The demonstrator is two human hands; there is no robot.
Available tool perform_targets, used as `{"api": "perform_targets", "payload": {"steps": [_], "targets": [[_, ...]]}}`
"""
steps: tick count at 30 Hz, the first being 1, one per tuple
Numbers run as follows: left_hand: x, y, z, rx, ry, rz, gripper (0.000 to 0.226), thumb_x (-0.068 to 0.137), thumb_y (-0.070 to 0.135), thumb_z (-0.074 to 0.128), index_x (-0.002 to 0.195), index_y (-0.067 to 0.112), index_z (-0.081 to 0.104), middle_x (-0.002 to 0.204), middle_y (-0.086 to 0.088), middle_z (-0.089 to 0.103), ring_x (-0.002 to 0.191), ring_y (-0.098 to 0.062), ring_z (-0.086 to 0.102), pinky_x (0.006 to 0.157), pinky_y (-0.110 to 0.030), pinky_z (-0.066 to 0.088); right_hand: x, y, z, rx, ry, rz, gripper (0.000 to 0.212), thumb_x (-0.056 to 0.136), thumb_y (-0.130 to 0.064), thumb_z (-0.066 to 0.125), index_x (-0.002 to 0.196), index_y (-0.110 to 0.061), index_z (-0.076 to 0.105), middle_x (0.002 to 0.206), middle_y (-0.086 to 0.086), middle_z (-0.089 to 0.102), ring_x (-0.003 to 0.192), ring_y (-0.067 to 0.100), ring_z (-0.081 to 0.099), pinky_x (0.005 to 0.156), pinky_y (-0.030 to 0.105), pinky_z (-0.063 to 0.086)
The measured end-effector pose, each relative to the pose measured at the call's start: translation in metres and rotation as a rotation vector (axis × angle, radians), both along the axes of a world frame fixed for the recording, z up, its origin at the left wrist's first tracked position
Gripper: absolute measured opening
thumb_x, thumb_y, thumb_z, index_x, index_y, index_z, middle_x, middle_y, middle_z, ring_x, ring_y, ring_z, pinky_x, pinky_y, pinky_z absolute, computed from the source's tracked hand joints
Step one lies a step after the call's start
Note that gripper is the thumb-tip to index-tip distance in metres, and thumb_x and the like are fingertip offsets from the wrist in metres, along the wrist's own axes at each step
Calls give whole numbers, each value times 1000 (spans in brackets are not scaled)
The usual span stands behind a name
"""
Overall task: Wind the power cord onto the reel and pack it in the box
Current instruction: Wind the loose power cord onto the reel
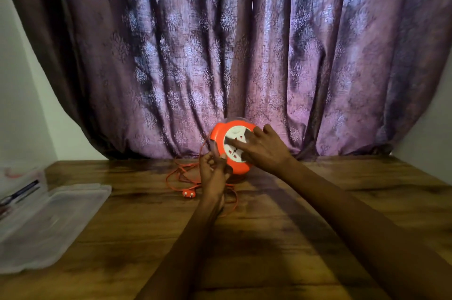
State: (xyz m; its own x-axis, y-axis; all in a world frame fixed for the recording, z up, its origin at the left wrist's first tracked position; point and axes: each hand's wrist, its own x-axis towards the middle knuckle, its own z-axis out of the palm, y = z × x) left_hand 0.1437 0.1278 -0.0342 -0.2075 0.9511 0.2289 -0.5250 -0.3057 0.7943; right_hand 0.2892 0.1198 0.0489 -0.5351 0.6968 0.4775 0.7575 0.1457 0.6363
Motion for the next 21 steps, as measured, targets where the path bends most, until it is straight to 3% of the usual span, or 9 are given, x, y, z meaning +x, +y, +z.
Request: {"api": "perform_targets", "payload": {"steps": [4, 8, 11, 14, 16, 19, 21], "targets": [[7, -3, -4, 43, -31, -3, 22, 98, 8, 59, 115, 15, 47, 89, 1, 60, 67, -8, 58, 62, -24, 51, -28, -4, -9, -42, 624, -51, 66, 79, -63, 55, 138, -35, 45, 97, 13, 74, 91, 35, 69, 79, 41, 45], [5, -2, -7, 59, -8, 11, 20, 98, 9, 59, 110, 22, 51, 84, 4, 62, 64, -10, 52, 51, -17, 43, -43, -1, -4, -219, 1201, -191, 73, 70, -74, 65, 126, -30, 48, 119, 12, 67, 111, 37, 63, 88, 40, 46], [5, -1, -9, 53, -6, 3, 20, 98, 11, 60, 113, 22, 52, 94, 1, 63, 74, -11, 56, 61, -22, 47, -40, 6, -2, -312, 1450, -209, 80, 68, -77, 65, 126, -24, 52, 125, 9, 66, 117, 32, 60, 83, 37, 39], [5, 0, -9, 37, -8, 8, 29, 98, 12, 61, 124, 14, 51, 106, -4, 64, 85, -13, 61, 68, -27, 51, -38, 6, -4, -264, 1451, -210, 77, 64, -84, 60, 117, -28, 57, 120, 8, 68, 113, 32, 62, 80, 36, 38], [0, 3, -8, 32, -14, 37, 27, 98, 12, 59, 124, 13, 52, 99, 0, 66, 75, -5, 63, 61, -22, 49, -37, 3, -6, -206, 1362, -194, 72, 65, -88, 55, 108, -30, 62, 113, 8, 70, 108, 33, 64, 84, 37, 44], [-9, 11, -5, 27, -58, 55, 14, 100, 10, 56, 111, 20, 57, 76, 12, 64, 53, 5, 52, 50, -17, 40, -27, -3, -7, -80, 1078, -64, 46, 82, -72, 54, 102, -31, 63, 102, 4, 73, 98, 33, 67, 77, 38, 48], [-14, 14, -3, 10, -102, 31, 13, 100, 9, 53, 105, 19, 60, 65, 15, 65, 48, 5, 47, 45, -15, 36, -16, -7, -4, -50, 739, 117, 25, 89, -48, 55, 106, -31, 64, 108, 2, 67, 98, 33, 64, 72, 39, 52]]}}
